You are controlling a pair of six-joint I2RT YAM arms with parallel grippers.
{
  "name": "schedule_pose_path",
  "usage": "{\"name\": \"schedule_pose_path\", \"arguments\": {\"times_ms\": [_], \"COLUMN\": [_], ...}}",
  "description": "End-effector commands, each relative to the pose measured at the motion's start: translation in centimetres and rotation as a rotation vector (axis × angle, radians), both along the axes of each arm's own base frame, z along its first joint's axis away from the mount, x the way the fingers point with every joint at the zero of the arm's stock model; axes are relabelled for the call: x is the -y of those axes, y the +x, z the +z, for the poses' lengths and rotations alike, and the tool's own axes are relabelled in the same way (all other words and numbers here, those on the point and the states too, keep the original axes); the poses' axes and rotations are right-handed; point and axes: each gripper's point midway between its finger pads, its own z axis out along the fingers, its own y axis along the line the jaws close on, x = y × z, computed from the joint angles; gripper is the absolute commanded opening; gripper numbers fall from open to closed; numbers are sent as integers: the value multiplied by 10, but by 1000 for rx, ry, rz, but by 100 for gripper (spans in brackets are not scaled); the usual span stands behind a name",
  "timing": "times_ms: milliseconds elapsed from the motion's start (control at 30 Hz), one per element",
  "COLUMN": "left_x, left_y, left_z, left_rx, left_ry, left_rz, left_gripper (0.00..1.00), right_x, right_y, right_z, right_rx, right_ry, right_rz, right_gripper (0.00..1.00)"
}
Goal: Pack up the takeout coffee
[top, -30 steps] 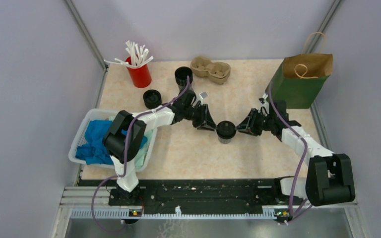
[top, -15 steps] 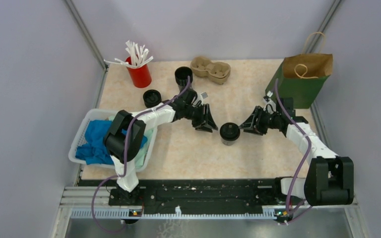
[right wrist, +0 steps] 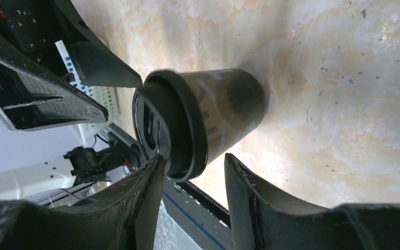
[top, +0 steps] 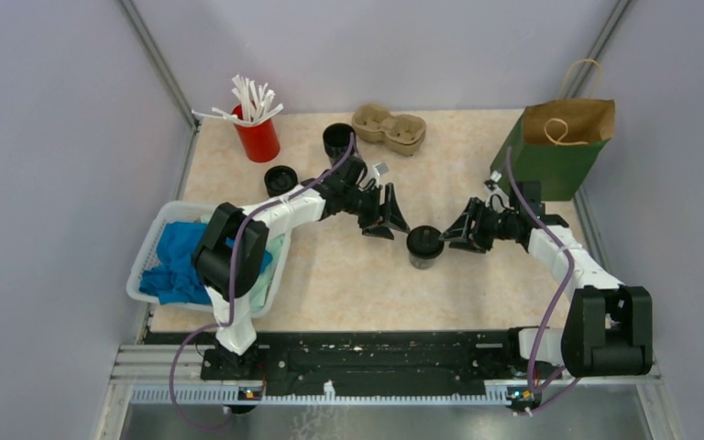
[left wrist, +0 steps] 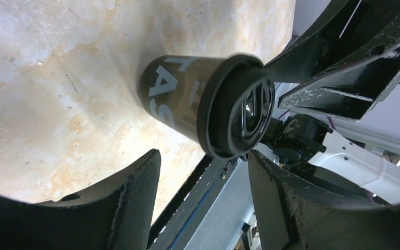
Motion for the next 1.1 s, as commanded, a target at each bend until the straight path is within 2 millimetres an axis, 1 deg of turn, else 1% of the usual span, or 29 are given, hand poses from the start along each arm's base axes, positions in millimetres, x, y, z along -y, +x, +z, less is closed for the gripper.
{"name": "schedule_pose_path", "arguments": {"times_ms": [0, 200, 300, 500, 600, 733, 933, 1067], "left_x": [12, 25, 29, 36, 38, 41, 47, 51], "left_y": [-5, -4, 0, 8, 12, 16, 20, 22], "left_z": [8, 4, 4, 4, 1, 1, -2, 1], "left_rx": [16, 4, 2, 13, 24, 39, 32, 34], "left_ry": [-68, -93, -109, -116, -110, -107, -114, -132], "left_rz": [-66, -99, -100, -108, -121, -146, -187, -205], "left_gripper": [69, 73, 75, 79, 79, 79, 79, 79], "right_x": [-3, -12, -16, -20, -27, -35, -42, -47], "right_y": [1, 2, 1, -9, -16, -24, -22, -21], "right_z": [5, 6, 7, 10, 10, 6, 6, 4], "right_rx": [43, 44, 31, 26, 17, -6, 3, 2], "right_ry": [31, 115, 169, 231, 271, 276, 281, 279], "right_rz": [19, 10, -9, -44, -46, -23, 8, 21], "right_gripper": [46, 46, 51, 54, 55, 55, 55, 55]}}
